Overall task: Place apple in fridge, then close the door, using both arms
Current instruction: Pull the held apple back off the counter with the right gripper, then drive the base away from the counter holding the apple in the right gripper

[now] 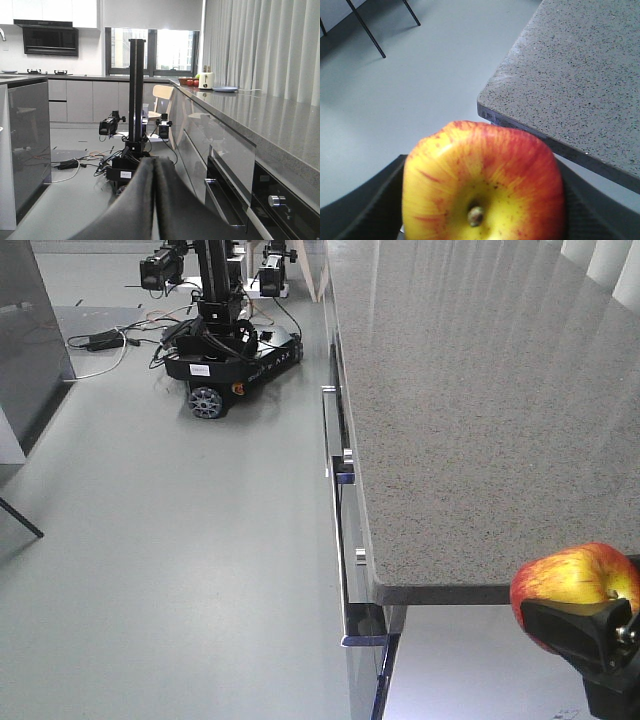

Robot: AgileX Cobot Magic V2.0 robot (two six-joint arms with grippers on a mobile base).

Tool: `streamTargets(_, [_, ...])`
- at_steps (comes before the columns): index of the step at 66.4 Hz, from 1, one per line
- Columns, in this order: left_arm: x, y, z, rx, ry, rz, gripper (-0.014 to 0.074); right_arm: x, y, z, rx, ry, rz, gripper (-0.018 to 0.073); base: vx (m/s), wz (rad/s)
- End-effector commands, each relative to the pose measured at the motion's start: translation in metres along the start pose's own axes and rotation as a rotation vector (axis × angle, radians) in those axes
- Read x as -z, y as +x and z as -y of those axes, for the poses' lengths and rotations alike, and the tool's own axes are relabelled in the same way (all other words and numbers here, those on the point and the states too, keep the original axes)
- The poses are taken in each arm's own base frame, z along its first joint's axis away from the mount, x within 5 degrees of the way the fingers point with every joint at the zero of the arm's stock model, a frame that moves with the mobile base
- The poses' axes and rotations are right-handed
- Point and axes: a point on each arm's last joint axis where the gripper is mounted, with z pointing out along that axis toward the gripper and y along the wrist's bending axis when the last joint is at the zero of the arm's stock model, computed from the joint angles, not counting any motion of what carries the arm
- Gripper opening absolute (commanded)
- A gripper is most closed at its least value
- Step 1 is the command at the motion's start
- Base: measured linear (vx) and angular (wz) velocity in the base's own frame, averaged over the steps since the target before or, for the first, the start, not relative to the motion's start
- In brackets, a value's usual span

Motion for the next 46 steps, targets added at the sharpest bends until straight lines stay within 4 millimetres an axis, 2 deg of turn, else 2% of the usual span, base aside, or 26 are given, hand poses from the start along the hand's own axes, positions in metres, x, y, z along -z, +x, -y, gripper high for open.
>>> streamTargets(1, [0.0013,0.0021,-0.0001,0.008,0.009,0.059,-0.0006,0.0073,-0.0126,-0.0005,-0.004,0.001,0.096,0.0194,0.0,0.0])
streamTargets(46, [0.0013,0.0021,-0.0001,0.008,0.009,0.059,-0.0006,0.0073,-0.0127,-0.0005,-0.004,0.001,0.097,0.0194,-0.01,0.05])
